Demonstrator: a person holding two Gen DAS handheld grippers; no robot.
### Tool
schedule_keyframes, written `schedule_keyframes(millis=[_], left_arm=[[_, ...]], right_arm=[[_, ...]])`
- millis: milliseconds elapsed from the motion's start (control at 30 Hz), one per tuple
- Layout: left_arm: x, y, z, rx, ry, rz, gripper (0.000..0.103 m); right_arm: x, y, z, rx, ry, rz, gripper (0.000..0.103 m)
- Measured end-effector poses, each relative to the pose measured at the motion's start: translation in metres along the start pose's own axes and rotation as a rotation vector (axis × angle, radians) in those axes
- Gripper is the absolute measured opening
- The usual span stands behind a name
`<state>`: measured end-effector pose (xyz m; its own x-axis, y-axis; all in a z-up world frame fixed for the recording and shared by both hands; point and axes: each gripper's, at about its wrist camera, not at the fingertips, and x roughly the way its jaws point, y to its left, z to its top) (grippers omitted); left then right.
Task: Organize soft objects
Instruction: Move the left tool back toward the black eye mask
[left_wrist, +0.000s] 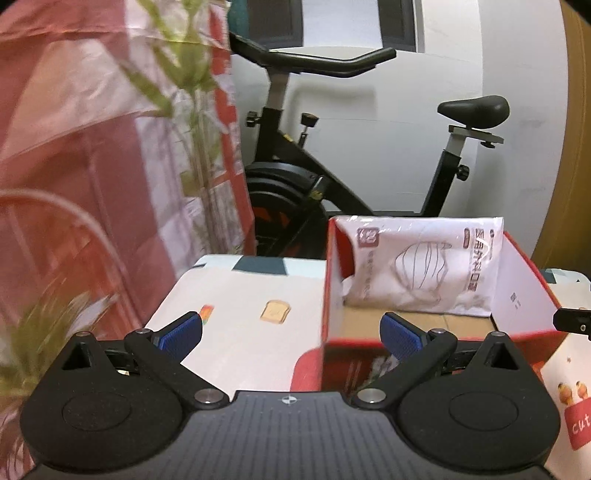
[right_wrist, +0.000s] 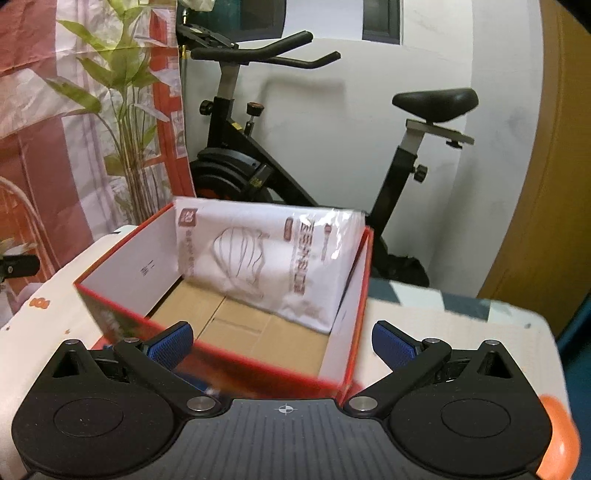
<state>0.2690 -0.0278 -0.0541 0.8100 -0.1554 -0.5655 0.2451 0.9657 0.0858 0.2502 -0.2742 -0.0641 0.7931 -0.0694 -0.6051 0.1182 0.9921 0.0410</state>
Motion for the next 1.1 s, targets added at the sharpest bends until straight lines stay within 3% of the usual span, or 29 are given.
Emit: schedule_keyframes(millis=[500, 1100], left_arm=[[-0.041, 0.000, -0.055, -0.049, 0.006, -0.011, 0.103], [-0.032, 0.006, -0.095, -0.127, 0.098, -0.014, 0.103]], right_arm=[[-0.026, 0.026, -0.056, 0.028, 0.001, 0.023, 0.103], [-0.022, 0.036, -0.101, 0.008, 0.046, 0.013, 0.103]])
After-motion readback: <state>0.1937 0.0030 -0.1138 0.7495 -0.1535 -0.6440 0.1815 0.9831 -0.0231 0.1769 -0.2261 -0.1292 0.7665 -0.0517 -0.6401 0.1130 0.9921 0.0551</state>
